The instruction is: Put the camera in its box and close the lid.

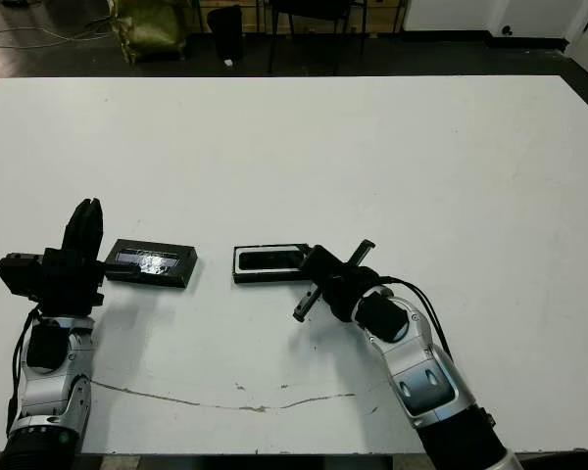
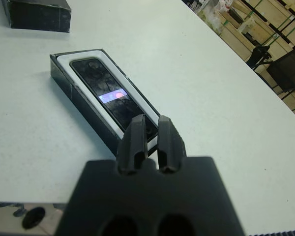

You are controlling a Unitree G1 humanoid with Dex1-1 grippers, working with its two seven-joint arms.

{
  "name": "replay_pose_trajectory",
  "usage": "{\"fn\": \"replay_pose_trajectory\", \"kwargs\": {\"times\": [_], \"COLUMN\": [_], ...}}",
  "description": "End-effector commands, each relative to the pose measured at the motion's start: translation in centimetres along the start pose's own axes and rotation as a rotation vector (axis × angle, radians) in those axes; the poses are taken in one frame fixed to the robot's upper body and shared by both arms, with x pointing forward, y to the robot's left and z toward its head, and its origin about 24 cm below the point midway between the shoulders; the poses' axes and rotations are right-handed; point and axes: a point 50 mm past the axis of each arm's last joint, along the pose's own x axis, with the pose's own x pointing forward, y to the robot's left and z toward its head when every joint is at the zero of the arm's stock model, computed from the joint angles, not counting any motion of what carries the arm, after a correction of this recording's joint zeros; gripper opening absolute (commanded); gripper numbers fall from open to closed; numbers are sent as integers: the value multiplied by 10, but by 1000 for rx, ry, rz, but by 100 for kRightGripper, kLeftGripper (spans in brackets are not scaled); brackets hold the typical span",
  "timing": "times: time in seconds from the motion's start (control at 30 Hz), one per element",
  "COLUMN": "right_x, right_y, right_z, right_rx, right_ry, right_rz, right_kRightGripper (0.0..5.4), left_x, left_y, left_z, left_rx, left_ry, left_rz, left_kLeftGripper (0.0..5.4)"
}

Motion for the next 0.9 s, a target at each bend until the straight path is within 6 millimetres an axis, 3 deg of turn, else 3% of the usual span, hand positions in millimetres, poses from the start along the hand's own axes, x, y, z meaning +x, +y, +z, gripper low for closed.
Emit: {"fn": "replay_pose_trajectory", "kwargs": {"times": [0.03, 0.27, 0.57, 0.9], "right_x": [-9, -13, -35, -53], "right_y": [6, -21, -64, -77], "right_z": [-25, -6, 24, 13], "right_rx": [38, 173, 383, 393], "right_ry": [102, -83, -267, -296], "right_rz": [27, -150, -283, -325], "right_kRightGripper": [1, 1, 1, 1], "left_x": [-18, -19, -18, -11], "left_y": [2, 4, 5, 23], "left_z": [-18, -17, -16, -6], "left_rx": [-6, -6, -1, 82], "left_ry": [110, 104, 102, 72], "left_rz": [14, 14, 13, -9], "left_kLeftGripper": [0, 0, 0, 0]}}
